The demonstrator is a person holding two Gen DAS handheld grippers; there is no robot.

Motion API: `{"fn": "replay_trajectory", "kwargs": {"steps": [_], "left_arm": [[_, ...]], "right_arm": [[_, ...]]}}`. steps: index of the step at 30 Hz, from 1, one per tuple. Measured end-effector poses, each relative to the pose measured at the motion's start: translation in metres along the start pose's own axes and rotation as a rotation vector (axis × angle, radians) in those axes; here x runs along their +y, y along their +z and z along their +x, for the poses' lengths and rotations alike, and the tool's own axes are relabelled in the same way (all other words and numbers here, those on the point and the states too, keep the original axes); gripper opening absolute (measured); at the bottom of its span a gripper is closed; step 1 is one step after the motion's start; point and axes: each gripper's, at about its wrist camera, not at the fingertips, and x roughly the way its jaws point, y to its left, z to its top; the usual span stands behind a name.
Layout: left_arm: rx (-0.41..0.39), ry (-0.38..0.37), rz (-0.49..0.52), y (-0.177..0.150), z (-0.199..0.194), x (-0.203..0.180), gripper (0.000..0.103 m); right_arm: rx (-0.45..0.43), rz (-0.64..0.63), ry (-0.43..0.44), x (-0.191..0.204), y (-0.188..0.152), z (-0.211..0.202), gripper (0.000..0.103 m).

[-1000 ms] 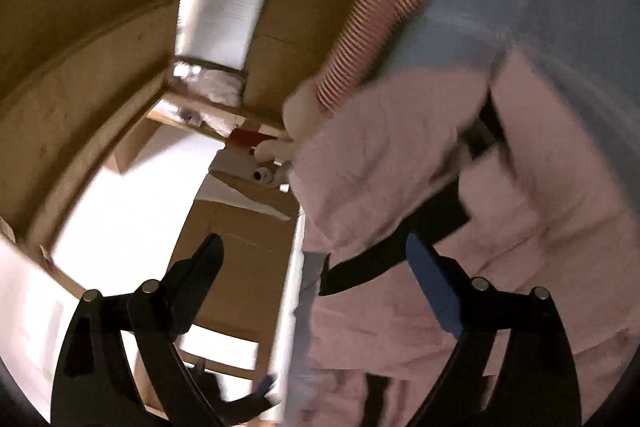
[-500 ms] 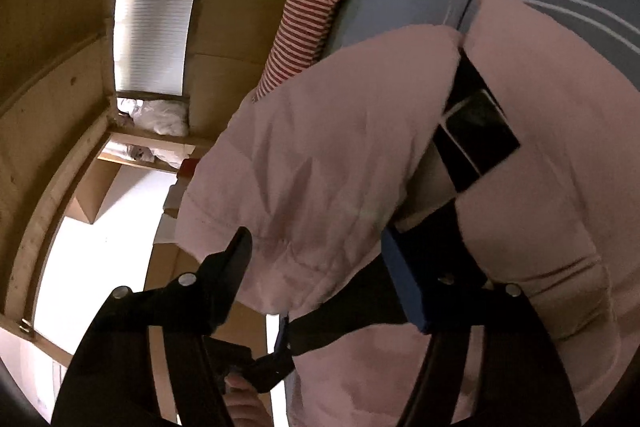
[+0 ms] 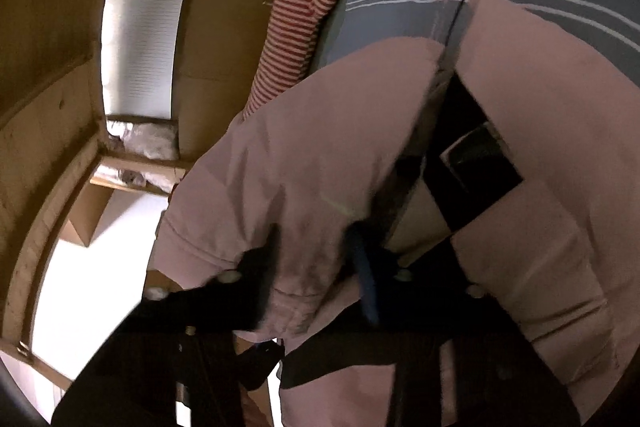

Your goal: Fold large clothes

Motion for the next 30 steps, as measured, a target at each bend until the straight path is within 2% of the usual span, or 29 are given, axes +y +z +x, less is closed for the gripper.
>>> {"fn": "replay_trajectory", "kwargs": {"steps": [1, 4, 8, 14, 17, 19, 23, 26, 27, 30], "left_arm": [[0.006, -0.016, 0.001, -0.001, -0.002, 0.001, 0.016], [0.014, -0.058, -0.045, 0.001, -0.010, 0.009, 0.009], [0.013, -0.071, -0.035, -0.005, -0.026, 0.002, 0.005], [0.067, -0.171, -0.038, -0.034, -0.062, -0.017, 0.004], [0.112, -0.161, -0.039, -0.063, -0.083, -0.018, 0.004], [0.154, -0.120, -0.042, -0.084, -0.093, -0.014, 0.004], [0.223, -0.025, -0.076, -0.116, -0.104, 0.009, 0.004], [0.248, 0.059, -0.108, -0.131, -0.109, 0.033, 0.004], [0.244, 0.071, -0.116, -0.135, -0.111, 0.039, 0.004], [0.209, 0.073, -0.139, -0.141, -0.118, 0.055, 0.006]], "right_arm": [[-0.011, -0.009, -0.003, 0.000, 0.000, -0.002, 0.014], [-0.045, -0.045, 0.043, 0.003, 0.002, -0.010, 0.010], [-0.041, -0.050, 0.097, 0.009, 0.004, -0.014, 0.009], [-0.019, -0.050, 0.194, 0.029, -0.004, -0.037, 0.008], [0.005, -0.043, 0.233, 0.037, -0.007, -0.055, 0.008], [0.032, -0.052, 0.236, 0.041, -0.014, -0.070, 0.008], [0.083, -0.090, 0.183, 0.040, -0.030, -0.100, 0.008], [0.129, -0.102, 0.082, 0.023, -0.047, -0.116, 0.008], [0.142, -0.109, 0.023, 0.014, -0.054, -0.122, 0.008], [0.171, -0.091, -0.066, -0.011, -0.070, -0.124, 0.008]]}}
